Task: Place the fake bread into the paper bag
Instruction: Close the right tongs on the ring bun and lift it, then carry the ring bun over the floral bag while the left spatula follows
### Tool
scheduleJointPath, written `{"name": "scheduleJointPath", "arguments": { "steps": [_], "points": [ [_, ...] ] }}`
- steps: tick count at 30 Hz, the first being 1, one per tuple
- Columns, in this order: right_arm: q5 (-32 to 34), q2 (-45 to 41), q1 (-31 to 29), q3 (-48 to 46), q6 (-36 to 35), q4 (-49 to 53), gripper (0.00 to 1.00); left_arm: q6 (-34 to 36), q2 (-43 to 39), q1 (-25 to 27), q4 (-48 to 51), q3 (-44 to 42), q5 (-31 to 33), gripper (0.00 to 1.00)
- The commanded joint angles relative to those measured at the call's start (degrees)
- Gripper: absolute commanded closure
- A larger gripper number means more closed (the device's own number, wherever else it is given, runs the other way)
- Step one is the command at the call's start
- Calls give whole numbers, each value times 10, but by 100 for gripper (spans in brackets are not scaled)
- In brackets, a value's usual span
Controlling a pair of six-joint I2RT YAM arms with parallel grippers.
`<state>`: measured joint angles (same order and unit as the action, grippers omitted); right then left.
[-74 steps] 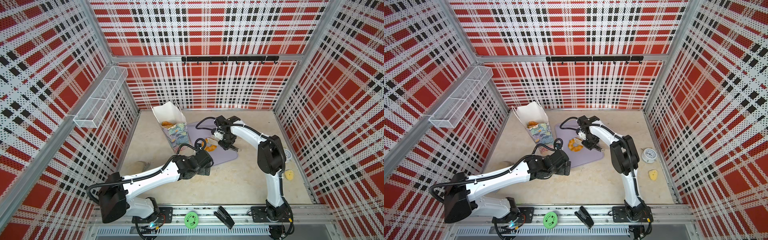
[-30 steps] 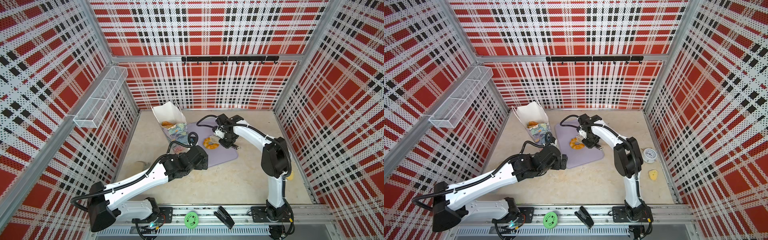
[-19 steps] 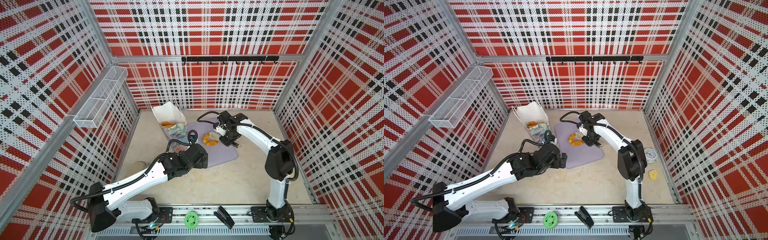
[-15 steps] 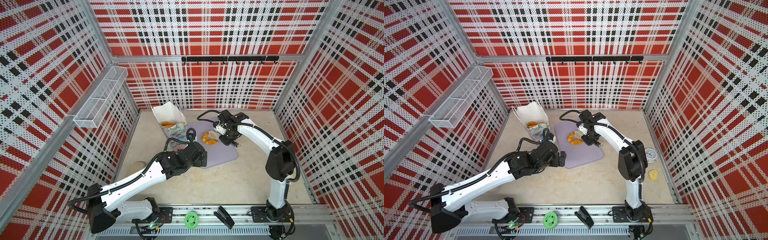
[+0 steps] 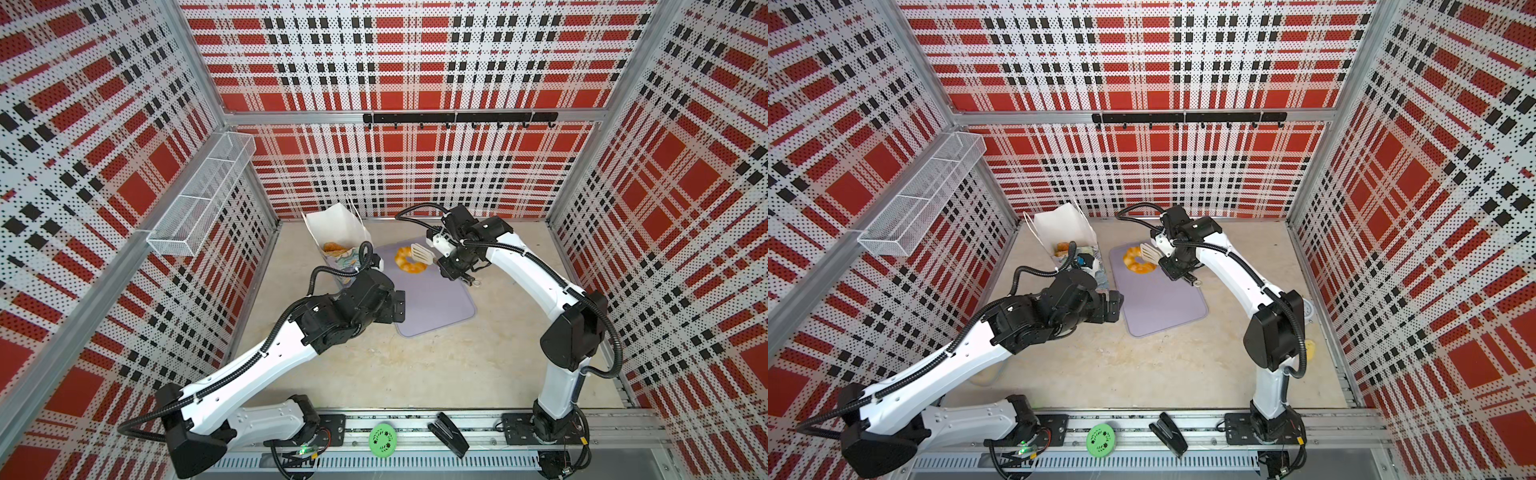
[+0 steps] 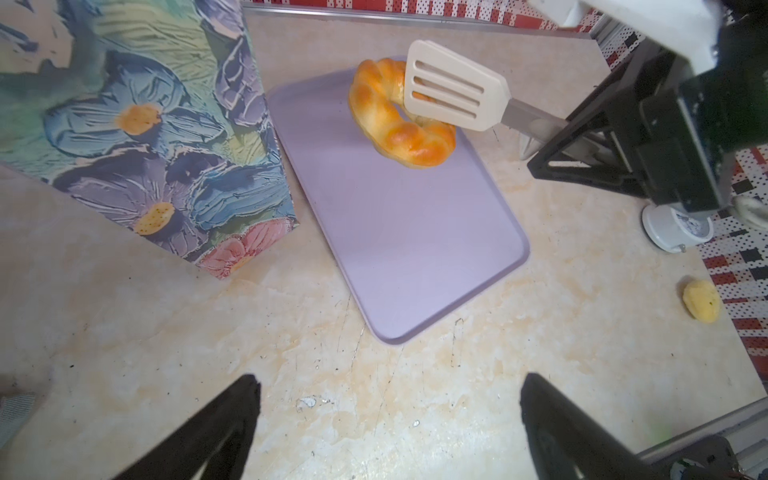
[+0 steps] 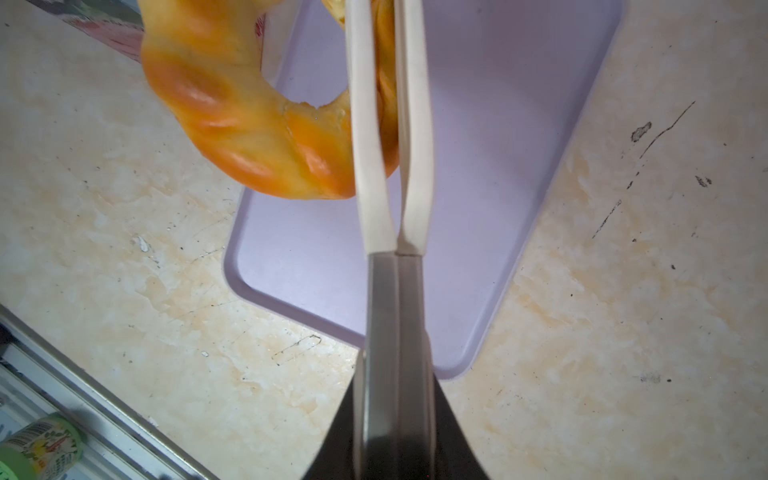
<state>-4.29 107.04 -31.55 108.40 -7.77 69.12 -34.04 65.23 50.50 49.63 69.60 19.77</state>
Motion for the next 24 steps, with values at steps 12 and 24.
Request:
{"name": "scheduleJointPath", "arguments": {
  "steps": [12, 24],
  "points": [
    [-60, -39, -24, 81, 37, -37, 78, 48, -42, -37, 59, 74, 15, 0],
    [-76, -43, -59, 132, 67, -86, 77, 57, -98, -72, 83, 90, 61, 1]
  ]
}}
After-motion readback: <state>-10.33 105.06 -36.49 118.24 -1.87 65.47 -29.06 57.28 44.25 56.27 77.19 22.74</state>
